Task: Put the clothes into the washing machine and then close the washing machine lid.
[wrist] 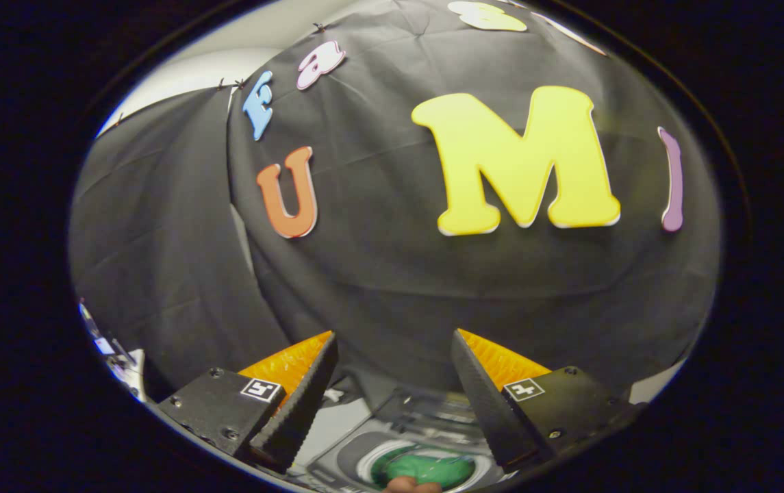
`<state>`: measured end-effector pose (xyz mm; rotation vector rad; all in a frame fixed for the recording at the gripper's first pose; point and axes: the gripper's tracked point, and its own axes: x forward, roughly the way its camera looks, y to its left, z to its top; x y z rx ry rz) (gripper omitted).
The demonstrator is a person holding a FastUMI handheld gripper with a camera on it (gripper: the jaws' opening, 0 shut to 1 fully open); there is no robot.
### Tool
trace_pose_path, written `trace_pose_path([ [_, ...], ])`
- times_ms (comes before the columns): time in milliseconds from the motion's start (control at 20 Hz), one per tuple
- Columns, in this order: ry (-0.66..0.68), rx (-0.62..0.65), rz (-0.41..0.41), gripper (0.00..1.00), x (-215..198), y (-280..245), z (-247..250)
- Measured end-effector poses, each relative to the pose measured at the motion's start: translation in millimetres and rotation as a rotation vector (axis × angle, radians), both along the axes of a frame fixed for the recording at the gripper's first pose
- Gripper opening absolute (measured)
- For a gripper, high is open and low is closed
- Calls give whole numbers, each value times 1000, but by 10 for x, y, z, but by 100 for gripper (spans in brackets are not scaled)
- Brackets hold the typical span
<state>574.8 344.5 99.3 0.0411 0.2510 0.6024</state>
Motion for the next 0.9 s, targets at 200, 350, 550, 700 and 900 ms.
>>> trace_pose_path([
  [200,165,-35,-112,100,640,-108,-599],
  [350,200,-87,-186,100,804,-247,-968],
  [550,251,-143,-242,100,817,-315,-1319],
  [700,221,-136,-286,100,909,-301,-1373],
  [900,225,-139,-284,100,885,-324,-1390],
])
